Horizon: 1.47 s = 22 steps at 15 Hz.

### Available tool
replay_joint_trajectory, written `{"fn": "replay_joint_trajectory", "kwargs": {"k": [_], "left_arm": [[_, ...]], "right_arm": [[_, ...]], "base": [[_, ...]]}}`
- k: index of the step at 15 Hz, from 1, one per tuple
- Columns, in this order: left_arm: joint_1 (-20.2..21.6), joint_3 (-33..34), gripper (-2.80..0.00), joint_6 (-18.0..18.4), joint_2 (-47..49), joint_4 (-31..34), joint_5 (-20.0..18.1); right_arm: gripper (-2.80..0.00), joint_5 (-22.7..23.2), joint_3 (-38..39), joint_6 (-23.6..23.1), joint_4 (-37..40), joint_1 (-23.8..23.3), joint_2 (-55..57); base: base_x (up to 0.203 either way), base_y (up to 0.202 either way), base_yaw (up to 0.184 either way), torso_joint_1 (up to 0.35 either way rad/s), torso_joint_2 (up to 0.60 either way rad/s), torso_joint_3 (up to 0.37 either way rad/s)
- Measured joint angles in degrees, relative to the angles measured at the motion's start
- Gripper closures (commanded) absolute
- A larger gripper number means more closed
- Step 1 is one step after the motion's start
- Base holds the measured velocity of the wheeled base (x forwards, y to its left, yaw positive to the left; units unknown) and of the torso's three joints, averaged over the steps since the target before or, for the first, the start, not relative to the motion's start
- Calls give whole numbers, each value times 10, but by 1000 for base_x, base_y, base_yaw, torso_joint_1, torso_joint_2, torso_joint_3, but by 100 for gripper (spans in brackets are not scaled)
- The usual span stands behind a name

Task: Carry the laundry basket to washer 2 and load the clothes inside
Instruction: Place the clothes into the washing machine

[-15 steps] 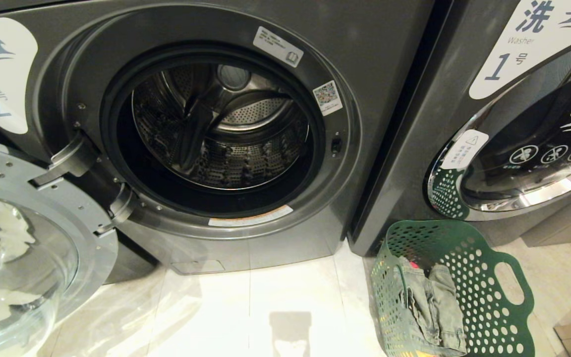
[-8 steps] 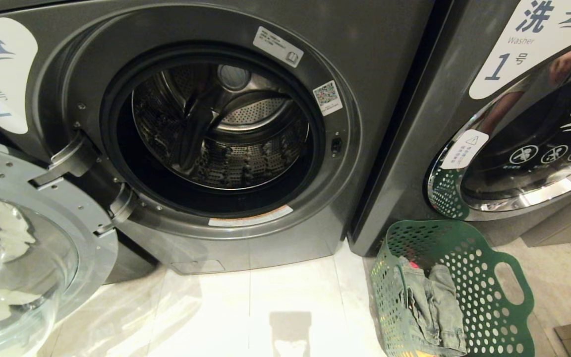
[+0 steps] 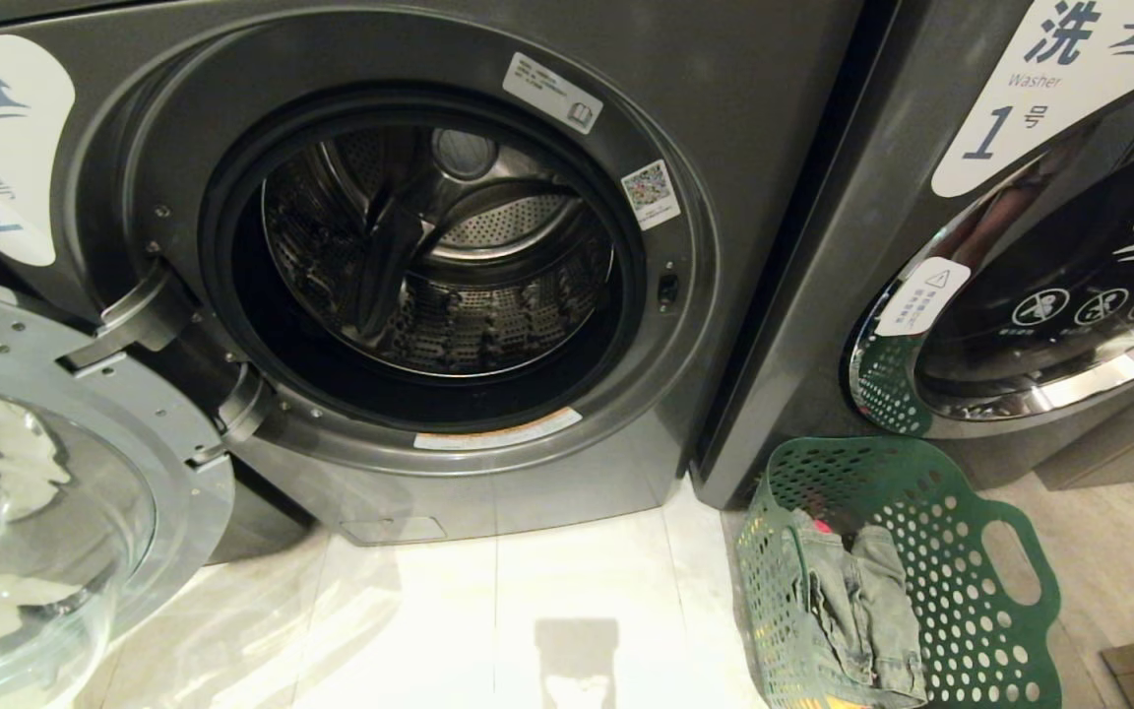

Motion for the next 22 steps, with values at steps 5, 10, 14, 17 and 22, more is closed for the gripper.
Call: {"fn": "replay_joint_trajectory", "kwargs": {"k": [5, 10, 14, 17, 22], "left_arm": [[0, 0, 0, 0, 0, 0, 0], [0, 0, 0, 0, 0, 0, 0], [0, 0, 0, 0, 0, 0, 0], [0, 0, 0, 0, 0, 0, 0], [0, 0, 0, 0, 0, 0, 0]], "right_arm": [[0, 0, 0, 0, 0, 0, 0], [0, 0, 0, 0, 0, 0, 0], [0, 0, 0, 0, 0, 0, 0], [0, 0, 0, 0, 0, 0, 0], [0, 0, 0, 0, 0, 0, 0]], "base": [[0, 0, 0, 0, 0, 0], [0, 0, 0, 0, 0, 0], [0, 0, 0, 0, 0, 0], [0, 0, 0, 0, 0, 0], [0, 0, 0, 0, 0, 0]]}}
